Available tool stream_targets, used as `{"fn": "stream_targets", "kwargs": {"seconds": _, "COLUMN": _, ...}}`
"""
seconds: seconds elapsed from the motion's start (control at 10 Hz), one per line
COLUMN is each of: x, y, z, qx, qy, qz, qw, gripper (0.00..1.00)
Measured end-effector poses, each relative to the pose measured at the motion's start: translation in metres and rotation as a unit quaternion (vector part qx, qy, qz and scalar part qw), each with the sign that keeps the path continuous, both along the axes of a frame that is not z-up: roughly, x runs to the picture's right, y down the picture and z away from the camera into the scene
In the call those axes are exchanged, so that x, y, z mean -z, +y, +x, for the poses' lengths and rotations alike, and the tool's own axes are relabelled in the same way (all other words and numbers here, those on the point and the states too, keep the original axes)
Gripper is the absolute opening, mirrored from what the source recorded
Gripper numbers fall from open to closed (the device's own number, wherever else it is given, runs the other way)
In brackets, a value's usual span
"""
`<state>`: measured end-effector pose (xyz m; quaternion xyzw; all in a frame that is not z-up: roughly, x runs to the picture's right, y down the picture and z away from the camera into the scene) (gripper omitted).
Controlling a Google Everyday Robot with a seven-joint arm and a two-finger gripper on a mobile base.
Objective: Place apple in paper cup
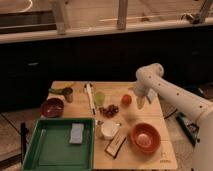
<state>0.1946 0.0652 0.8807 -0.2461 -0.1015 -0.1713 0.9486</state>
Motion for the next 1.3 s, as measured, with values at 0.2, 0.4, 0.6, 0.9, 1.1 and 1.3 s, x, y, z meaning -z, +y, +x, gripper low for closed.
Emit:
{"fn": "stream_targets", "kwargs": {"seconds": 0.2, "x": -0.004, "y": -0.001, "z": -0.006, "qx": 0.016, "qy": -0.014, "qz": 0.000, "qw": 0.9998, "gripper": 0.80}}
{"fn": "stream_targets", "kwargs": {"seconds": 0.4, "x": -0.007, "y": 0.000, "z": -0.008, "qx": 0.023, "qy": -0.023, "qz": 0.000, "qw": 0.9995, "gripper": 0.80}}
{"fn": "stream_targets", "kwargs": {"seconds": 0.6, "x": -0.010, "y": -0.001, "z": -0.011, "qx": 0.031, "qy": -0.032, "qz": 0.000, "qw": 0.9990, "gripper": 0.80}}
{"fn": "stream_targets", "kwargs": {"seconds": 0.9, "x": -0.016, "y": 0.001, "z": -0.015, "qx": 0.047, "qy": -0.048, "qz": -0.003, "qw": 0.9978, "gripper": 0.80}}
{"fn": "stream_targets", "kwargs": {"seconds": 1.1, "x": -0.019, "y": 0.002, "z": -0.018, "qx": 0.054, "qy": -0.056, "qz": -0.004, "qw": 0.9970, "gripper": 0.80}}
{"fn": "stream_targets", "kwargs": {"seconds": 1.3, "x": -0.023, "y": 0.004, "z": -0.020, "qx": 0.062, "qy": -0.065, "qz": -0.006, "qw": 0.9959, "gripper": 0.80}}
